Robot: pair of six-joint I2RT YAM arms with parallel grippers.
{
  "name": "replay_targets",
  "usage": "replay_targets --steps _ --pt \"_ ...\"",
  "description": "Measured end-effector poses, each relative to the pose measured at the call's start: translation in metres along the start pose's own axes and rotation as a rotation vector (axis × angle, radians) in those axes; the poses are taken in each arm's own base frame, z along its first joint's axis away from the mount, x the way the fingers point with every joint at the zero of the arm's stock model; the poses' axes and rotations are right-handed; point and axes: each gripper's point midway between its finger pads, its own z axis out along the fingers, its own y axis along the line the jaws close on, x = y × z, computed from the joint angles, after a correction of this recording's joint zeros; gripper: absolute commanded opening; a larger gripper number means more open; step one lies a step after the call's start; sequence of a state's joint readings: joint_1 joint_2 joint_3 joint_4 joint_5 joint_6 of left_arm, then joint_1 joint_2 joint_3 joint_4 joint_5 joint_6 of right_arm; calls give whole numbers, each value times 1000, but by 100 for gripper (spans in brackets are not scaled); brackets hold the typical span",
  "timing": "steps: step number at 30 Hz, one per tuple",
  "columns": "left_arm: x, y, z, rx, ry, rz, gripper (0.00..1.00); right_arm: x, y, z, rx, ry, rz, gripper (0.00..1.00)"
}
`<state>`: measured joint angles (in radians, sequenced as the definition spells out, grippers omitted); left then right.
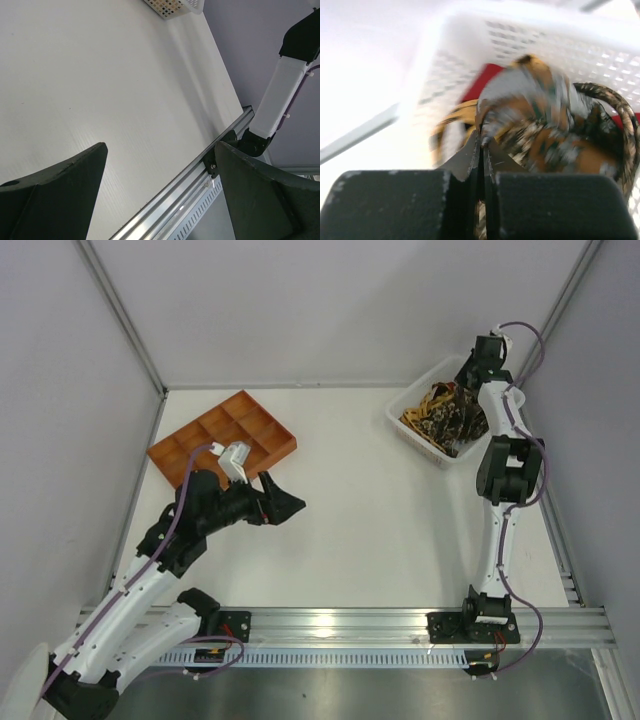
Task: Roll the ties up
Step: Grab a tie with the right arm, then move the tie to the center of the board
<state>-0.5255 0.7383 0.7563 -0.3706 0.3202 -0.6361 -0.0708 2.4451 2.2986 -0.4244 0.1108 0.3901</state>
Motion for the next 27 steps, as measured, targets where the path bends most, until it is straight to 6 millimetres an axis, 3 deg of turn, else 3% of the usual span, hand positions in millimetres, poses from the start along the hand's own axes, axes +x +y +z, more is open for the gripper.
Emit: replay_targets --steps 2,4,8,10,14,16,19,21,27 --pt "0 -3 -1 12 1 2 97 -19 16 -24 -35 -30 7 0" --pt "0 -7 -1 33 7 5 97 -50 45 -63 -92 -94 -1 0" --pt "-2 -20 -3 97 10 9 97 -121 111 -169 -255 -266 -3 0" --pt "-3 -26 -5 123 7 8 97 -157 142 -234 -363 -370 1 0" --pt "-8 -33 -9 140 -2 12 96 -210 166 -346 -506 -555 8 0" --pt "-12 -36 -11 144 -9 15 96 -226 171 -386 -551 -620 6 0" --pt "-16 -40 -15 144 -20 19 96 -230 179 -428 -602 -665 -2 0" --pt "-18 -42 -18 142 -27 20 96 -226 189 -446 -636 -673 -16 0" --pt "-32 -50 -29 135 -65 40 97 -187 226 -490 -804 -579 -24 0"
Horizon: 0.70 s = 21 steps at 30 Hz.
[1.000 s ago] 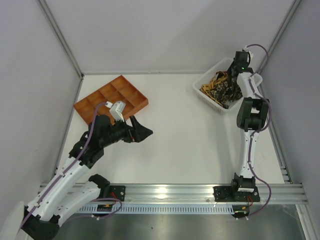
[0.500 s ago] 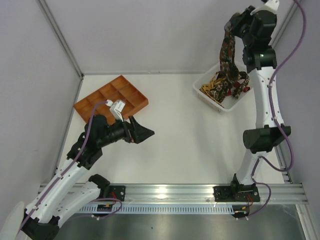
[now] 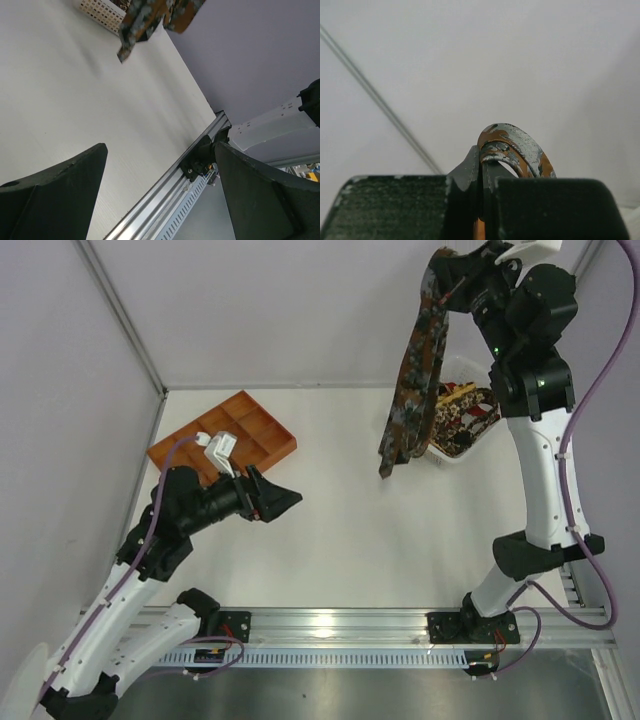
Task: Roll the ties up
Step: Move the tie to the center of the board
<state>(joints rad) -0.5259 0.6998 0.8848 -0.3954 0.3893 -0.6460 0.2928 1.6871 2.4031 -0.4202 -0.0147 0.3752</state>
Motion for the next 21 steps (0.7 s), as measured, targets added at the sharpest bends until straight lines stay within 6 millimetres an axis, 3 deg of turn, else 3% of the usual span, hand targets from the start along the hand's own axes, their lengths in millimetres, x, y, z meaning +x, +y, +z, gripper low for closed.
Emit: replay_targets --steps 3,7,12,14,17,21 --pt "-11 -6 -7 -8 -38 23 98 26 23 -19 -49 91 53 0" --pt "-30 -19 -25 5 -126 80 100 75 56 -53 -126 246 120 0" --pt "-48 -43 -42 93 -230 150 97 121 52 -99 -124 394 204 0" --pt "-49 -49 -38 154 -256 178 100 129 52 -116 -129 431 241 0" --pt "-37 -40 -20 222 -279 185 100 129 62 -138 -169 464 298 0" --pt "5 -17 11 247 -225 182 100 110 82 -161 -252 467 362 0"
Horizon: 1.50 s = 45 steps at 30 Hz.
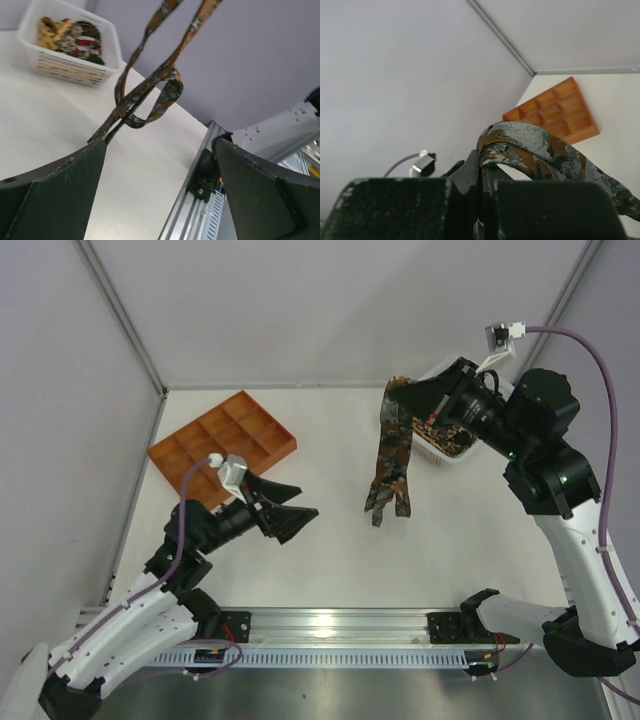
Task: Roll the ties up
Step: Move the tie to the center of the board
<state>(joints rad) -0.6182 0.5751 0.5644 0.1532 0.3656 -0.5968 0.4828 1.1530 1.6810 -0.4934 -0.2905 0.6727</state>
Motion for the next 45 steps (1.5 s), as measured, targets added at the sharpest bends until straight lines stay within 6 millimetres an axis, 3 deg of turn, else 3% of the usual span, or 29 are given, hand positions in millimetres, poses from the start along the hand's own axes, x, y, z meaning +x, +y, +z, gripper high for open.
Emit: replay_targets --steps 5,11,21,23,24,27,31,32,36,37,40,45 --pt "27 -28 28 112 39 129 100 -2 26 -20 -79 10 24 0" --pt "42 -46 58 183 -1 292 100 -4 44 -29 -139 28 44 0" --pt "96 -47 97 239 61 398 97 -6 63 -49 -192 35 52 0" --pt "105 -51 102 263 77 388 84 -10 69 -57 -205 21 44 0" --pt "110 -52 105 270 88 383 82 -12 73 -61 -213 13 39 0" --pt "126 -52 120 276 130 363 61 -19 82 -72 -229 -9 23 0" --pt "149 -42 133 251 189 343 45 -29 89 -80 -228 -44 -7 0" --pt "164 -35 138 235 231 329 32 -35 89 -82 -220 -62 -24 0" --pt "175 -35 147 236 273 308 13 -41 86 -82 -193 -82 -43 0" --pt "176 -36 151 240 281 303 0 -42 84 -82 -183 -90 -49 0" --pt "178 -42 158 257 302 282 1 -47 77 -82 -139 -115 -66 0" --pt "186 -44 150 263 355 248 0 -56 61 -86 -38 -160 -103 0"
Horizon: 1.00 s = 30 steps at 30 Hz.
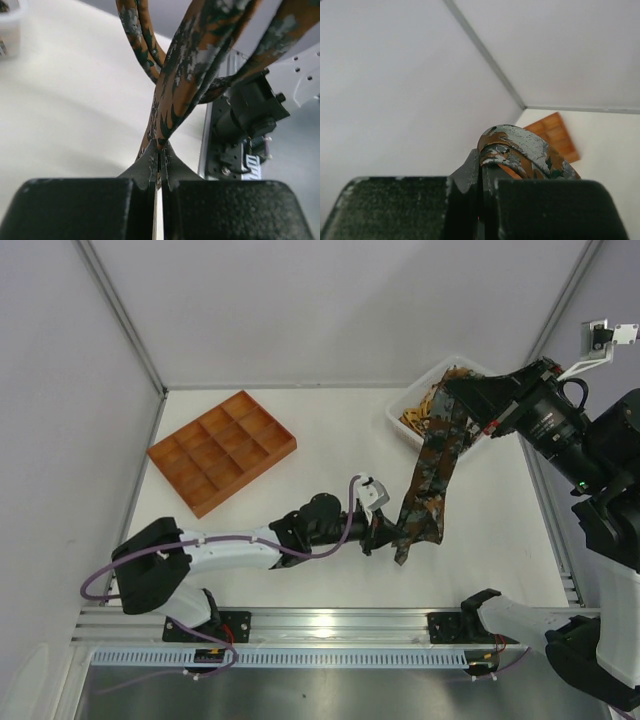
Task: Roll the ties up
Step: Move the tie to the center of the board
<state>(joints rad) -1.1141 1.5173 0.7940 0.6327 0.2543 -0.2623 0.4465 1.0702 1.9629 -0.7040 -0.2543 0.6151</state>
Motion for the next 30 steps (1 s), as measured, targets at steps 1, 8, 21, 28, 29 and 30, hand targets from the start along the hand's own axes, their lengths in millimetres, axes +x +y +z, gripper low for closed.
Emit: replay_targets --steps 1,8,21,28,29,30 --pt "4 -1 -3 -1 26 -16 1 -2 -7 -1 41 -10 -12 0" --pt "-3 -29 -53 -8 193 -178 0 -5 -89 -20 469 -59 -89 6" --pt "14 -83 -194 -35 223 -617 1 217 -239 -27 871 605 -23 30" --pt "46 -67 -210 -207 317 -735 0 342 -298 3 943 972 -18 98" --pt "51 -61 -211 -249 324 -746 1 349 -302 4 946 993 -19 99" --pt "54 -56 -213 -290 326 -752 0 354 -305 4 946 1008 -18 100"
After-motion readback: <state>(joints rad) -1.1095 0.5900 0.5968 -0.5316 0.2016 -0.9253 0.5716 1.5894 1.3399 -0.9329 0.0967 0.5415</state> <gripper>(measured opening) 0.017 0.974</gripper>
